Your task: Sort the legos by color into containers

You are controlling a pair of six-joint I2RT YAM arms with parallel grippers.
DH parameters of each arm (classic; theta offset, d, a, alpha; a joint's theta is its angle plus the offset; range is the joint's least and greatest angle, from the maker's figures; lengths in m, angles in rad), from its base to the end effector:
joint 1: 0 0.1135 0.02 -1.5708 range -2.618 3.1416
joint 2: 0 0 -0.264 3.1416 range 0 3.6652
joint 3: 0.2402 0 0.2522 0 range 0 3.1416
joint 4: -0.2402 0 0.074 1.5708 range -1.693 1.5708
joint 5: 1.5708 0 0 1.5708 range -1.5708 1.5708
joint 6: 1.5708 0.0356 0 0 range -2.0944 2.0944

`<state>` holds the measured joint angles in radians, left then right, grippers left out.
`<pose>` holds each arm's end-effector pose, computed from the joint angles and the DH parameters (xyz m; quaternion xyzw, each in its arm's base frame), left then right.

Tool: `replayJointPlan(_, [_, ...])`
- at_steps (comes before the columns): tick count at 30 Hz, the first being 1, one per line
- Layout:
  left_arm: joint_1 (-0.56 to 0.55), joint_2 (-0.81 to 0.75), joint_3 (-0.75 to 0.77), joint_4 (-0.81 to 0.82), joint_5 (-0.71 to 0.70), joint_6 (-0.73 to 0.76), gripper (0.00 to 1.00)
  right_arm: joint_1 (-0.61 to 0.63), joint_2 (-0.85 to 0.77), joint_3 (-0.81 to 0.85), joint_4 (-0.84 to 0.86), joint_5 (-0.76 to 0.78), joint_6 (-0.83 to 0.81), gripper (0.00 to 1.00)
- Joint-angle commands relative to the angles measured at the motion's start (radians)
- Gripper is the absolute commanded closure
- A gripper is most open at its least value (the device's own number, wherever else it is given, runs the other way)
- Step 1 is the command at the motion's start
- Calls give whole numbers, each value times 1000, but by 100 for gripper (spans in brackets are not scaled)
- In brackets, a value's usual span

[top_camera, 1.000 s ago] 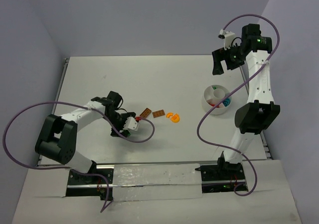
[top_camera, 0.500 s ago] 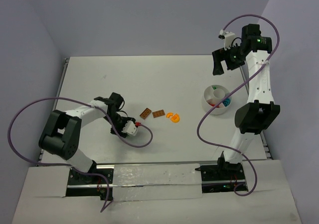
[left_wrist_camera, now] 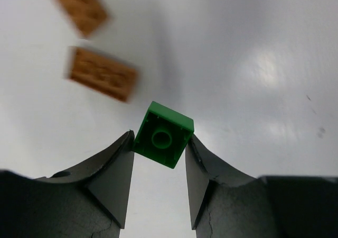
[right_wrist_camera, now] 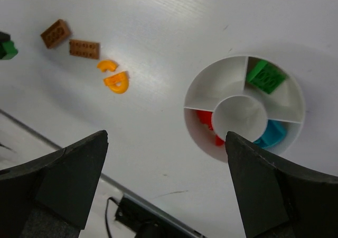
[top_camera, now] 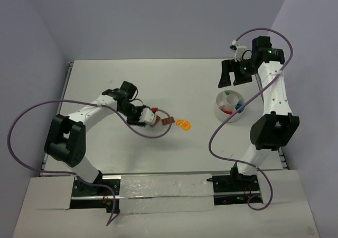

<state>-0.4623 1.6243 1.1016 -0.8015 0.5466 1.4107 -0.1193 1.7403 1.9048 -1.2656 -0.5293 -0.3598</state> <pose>0.2619 -0.1512 0.2056 0.7894 0.5395 -0.1842 0.2277 0.3435 -0.0231 0.3796 -0.1730 0.9246 0.1938 0.2785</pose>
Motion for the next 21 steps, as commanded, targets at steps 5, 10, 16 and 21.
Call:
replayJointPlan(5, [-112, 34, 345, 429, -64, -943, 100, 19, -79, -18, 77, -298, 157, 0])
replayJointPlan(10, [-226, 47, 461, 523, -218, -1167, 100, 68, -84, -47, 69, -405, 182, 0])
replayJointPlan(16, [-336, 0, 405, 621, -326, -1196, 100, 115, -101, -82, 72, -460, 194, 0])
replayJointPlan(21, [-396, 6, 414, 647, -369, -1199, 100, 176, -100, -99, 77, -500, 201, 1])
